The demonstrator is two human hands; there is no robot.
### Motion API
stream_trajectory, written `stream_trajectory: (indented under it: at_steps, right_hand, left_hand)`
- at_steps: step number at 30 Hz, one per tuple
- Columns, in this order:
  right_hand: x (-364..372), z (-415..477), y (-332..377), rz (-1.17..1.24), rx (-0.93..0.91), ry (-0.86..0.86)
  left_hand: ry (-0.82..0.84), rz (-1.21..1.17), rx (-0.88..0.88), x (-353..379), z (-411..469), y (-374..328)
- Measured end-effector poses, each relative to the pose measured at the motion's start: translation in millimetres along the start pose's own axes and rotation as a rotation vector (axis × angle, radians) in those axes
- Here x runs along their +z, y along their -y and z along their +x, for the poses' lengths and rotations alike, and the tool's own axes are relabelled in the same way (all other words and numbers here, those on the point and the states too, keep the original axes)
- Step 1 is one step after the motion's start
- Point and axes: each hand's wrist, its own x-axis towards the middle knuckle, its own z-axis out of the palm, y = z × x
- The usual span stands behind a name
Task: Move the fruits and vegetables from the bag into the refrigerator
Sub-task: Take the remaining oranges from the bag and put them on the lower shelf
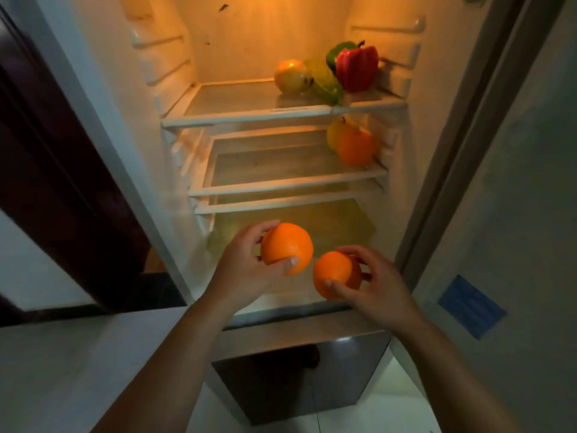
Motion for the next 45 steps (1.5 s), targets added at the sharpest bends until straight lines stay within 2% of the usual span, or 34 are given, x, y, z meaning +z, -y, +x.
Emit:
stream_trajectory:
  at_steps: [8, 12, 18, 23, 28, 37, 41, 45]
  right_hand:
    - [3, 67, -16, 0.061, 0.022, -0.048]
    - [0, 98, -28, 0.094, 0.026, -0.017]
    - [0, 119, -39, 0.110, 0.021, -0.054]
    - [-5, 130, -32, 0.119, 0.013, -0.158]
    - [-14, 138, -30, 0.116, 0.005, -0.221]
    - [-13, 140, -41, 0.121, 0.049, -0.230]
    - [-14, 143, -45, 0.137, 0.050, -0.219]
    - [-15, 143, -49, 0.138, 0.053, -0.214]
  left_hand:
    - [-0.063, 0.143, 0.043, -5, 72, 0]
    - [-0.110, 0.162, 0.046, -1, 105, 1]
    - [-0.100, -0.019, 0.041, 8, 136, 3]
    - [-0.048, -0.083, 0.077, 10, 171, 3]
    - [-0.054, 0.042, 0.160, 18, 209, -2]
    - [-0.058, 0.248, 0.179, 46, 256, -15]
    - [-0.003, 0.225, 0.204, 49, 259, -13]
    - [-0.024, 0.222, 0.211, 50, 261, -13]
